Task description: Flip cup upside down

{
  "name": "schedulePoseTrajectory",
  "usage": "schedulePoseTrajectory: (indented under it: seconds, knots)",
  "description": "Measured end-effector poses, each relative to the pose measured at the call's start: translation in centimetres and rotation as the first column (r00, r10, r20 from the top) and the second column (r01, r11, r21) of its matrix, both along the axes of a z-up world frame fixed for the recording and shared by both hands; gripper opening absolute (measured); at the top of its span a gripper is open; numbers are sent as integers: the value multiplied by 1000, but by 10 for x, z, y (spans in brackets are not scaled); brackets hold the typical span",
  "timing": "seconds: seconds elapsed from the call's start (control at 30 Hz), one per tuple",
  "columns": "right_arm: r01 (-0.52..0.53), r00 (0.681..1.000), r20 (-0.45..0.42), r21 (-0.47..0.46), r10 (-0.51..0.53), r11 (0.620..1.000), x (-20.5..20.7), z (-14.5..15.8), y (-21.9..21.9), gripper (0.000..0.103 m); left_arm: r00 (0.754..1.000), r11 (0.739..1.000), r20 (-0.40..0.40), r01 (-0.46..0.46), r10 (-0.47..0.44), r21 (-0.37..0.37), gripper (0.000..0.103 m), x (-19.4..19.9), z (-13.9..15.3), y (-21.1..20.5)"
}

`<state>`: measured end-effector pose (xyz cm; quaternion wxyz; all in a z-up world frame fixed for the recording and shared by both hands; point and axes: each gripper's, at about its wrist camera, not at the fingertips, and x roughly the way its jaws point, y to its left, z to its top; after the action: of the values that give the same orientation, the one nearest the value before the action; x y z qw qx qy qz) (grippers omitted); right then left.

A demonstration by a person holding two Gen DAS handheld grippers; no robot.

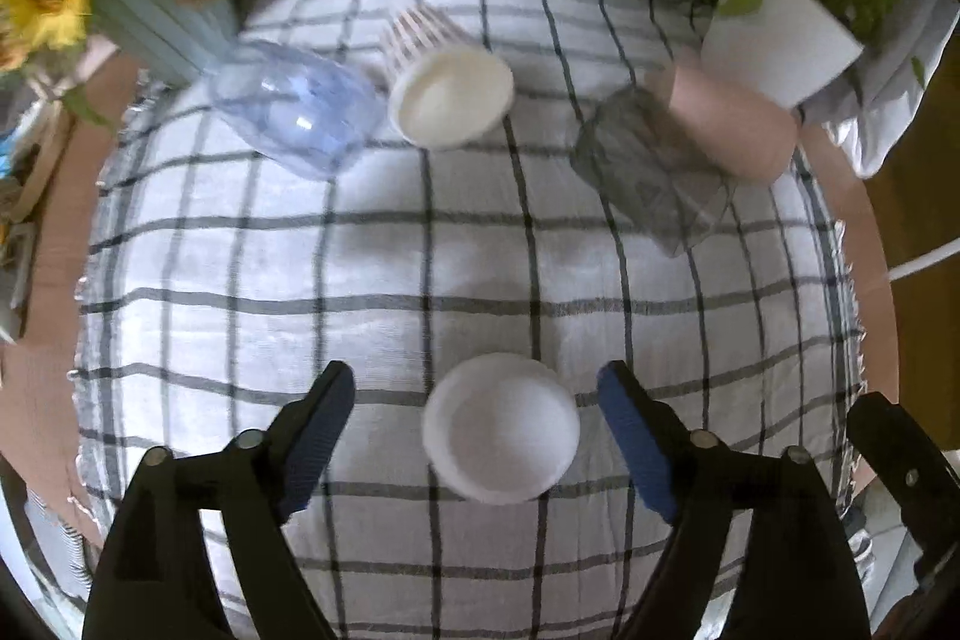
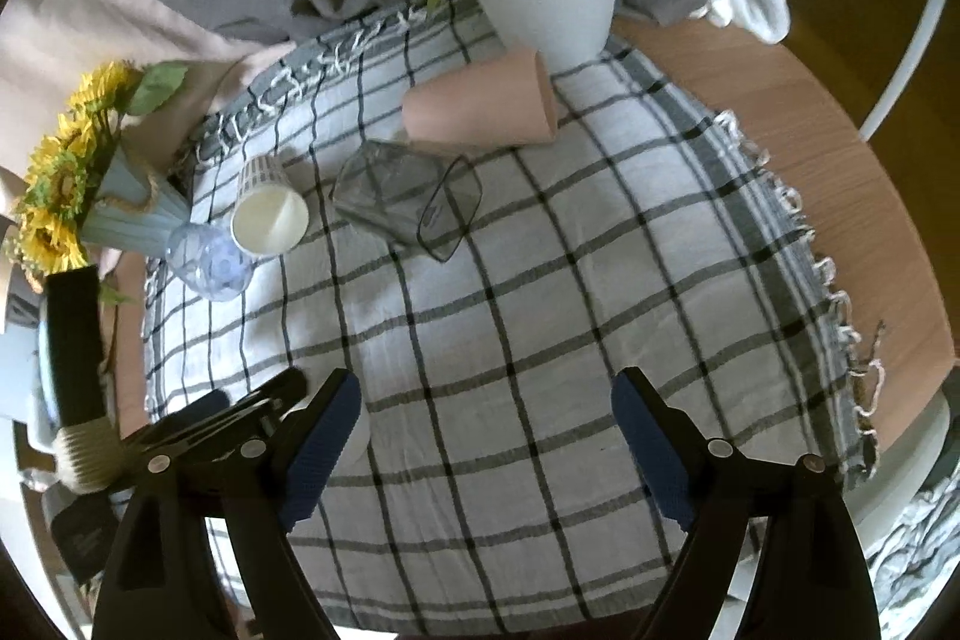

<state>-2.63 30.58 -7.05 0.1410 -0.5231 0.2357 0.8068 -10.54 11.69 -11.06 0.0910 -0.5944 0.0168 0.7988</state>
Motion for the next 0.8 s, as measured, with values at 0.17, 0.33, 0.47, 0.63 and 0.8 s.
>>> schedulePoseTrajectory:
  seconds: [0.17,0.33,0.47,0.63,0.8]
  knots:
    - [-24,999,-47,73,28,997,7,24,-12,90,992,999,-120,-50,49,-6,96,20,32,-25]
    - [-82,992,-84,109,91,991,11,43,-37,90,971,993,-231,-83,62,-82,96,39,54,-48]
    - [-129,982,-114,172,150,977,17,57,-59,91,952,987,-302,-100,56,-129,101,60,66,-64]
    - [-159,969,-149,229,196,960,31,68,-81,93,937,986,-347,-100,49,-132,101,82,74,-80]
    - [-146,964,-181,243,193,959,46,74,-95,94,915,986,-400,-102,42,-128,102,103,86,-94]
